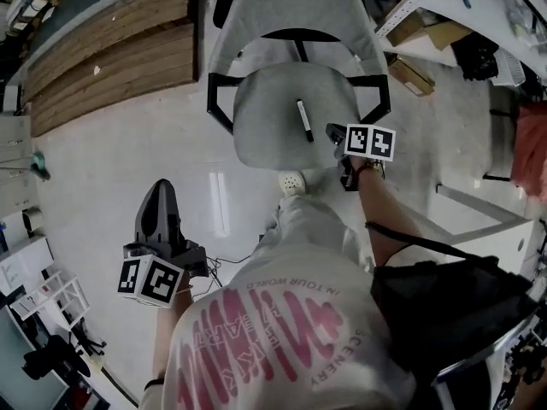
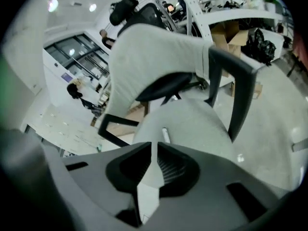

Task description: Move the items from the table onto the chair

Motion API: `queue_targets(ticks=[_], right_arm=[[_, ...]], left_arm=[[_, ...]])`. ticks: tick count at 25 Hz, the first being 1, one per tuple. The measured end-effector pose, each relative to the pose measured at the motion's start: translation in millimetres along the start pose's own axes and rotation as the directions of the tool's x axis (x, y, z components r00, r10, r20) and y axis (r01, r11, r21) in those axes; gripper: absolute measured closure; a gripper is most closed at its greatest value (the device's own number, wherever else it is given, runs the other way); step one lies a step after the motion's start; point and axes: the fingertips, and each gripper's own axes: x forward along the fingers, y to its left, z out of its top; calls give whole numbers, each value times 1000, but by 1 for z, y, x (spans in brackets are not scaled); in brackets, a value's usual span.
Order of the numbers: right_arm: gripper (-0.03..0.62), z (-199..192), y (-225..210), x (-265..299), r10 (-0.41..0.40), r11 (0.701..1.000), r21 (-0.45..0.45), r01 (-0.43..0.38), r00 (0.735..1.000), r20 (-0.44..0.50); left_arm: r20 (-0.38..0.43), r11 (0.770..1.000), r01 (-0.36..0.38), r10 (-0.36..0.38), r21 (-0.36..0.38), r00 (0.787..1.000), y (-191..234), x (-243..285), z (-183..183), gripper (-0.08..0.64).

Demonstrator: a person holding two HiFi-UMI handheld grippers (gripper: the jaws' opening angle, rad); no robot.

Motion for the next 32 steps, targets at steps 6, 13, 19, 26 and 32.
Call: queue_targets(ticks=[6,13,19,26,32], right_arm=[[543,37,76,-125,158,986,-110,-128,928,336],[541,16,170,-277,379,923,-301,-242,718,584],[543,-29,233,-362,518,846,-474,-244,586,623],[541,-59,244,-401,517,831,-538,-139,549,657],[541,-75,224,-456,470,861,-506,-59,471,746]], left_arm=[[133,990,133,-139,54,981,-28,-47,23,551],[208,964,236,-258,123,944,-48,-115,31,551],[275,920,317,-374,229,886,-76,-156,37,551],[210,851,442,-505,283,838,-99,-177,31,551],[176,761,535,-621,366,764,-137,-179,19,551]])
